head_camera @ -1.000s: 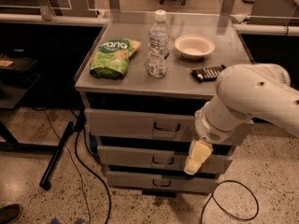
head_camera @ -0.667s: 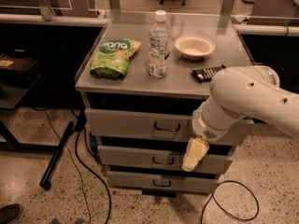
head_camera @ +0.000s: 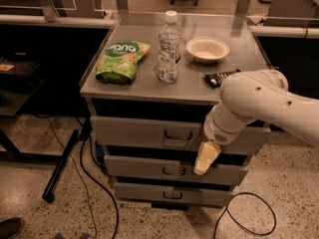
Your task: Open top drawer
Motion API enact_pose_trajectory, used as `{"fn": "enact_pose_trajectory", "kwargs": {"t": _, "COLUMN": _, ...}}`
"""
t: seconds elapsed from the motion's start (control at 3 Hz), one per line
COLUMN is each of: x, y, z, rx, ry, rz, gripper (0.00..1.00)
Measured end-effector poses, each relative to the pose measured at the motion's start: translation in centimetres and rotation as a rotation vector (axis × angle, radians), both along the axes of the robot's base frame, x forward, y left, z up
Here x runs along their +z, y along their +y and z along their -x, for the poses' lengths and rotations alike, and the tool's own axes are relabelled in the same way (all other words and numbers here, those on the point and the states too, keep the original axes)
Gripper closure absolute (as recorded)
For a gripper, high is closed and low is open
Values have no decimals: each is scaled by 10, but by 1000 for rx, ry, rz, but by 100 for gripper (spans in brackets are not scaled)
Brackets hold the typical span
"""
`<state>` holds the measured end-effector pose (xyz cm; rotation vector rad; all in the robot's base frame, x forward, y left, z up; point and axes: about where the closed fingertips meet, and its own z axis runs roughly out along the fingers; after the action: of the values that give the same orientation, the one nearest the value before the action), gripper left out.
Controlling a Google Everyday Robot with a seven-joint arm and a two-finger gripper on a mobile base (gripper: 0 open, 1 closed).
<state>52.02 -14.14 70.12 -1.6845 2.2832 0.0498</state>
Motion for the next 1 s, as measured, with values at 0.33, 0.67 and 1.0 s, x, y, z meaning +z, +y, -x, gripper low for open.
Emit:
{"fn": "enact_pose_trajectory", "kwargs": {"t": 0.33, "x": -10, "y": -3, "z": -12, "rx": -4, "ry": 0, "rz": 9, "gripper": 0}}
{"fn": "enact_pose_trajectory", "kwargs": {"t": 0.67, "x": -20, "y": -5, "z": -21, "rx": -5, "ry": 2, "rz": 16, "gripper": 0}}
{"fn": "enact_pose_trajectory", "kwargs": {"t": 1.0, "x": -31, "y": -4, "z": -24, "rx": 4, "ry": 14, "rz": 27, "gripper": 0}}
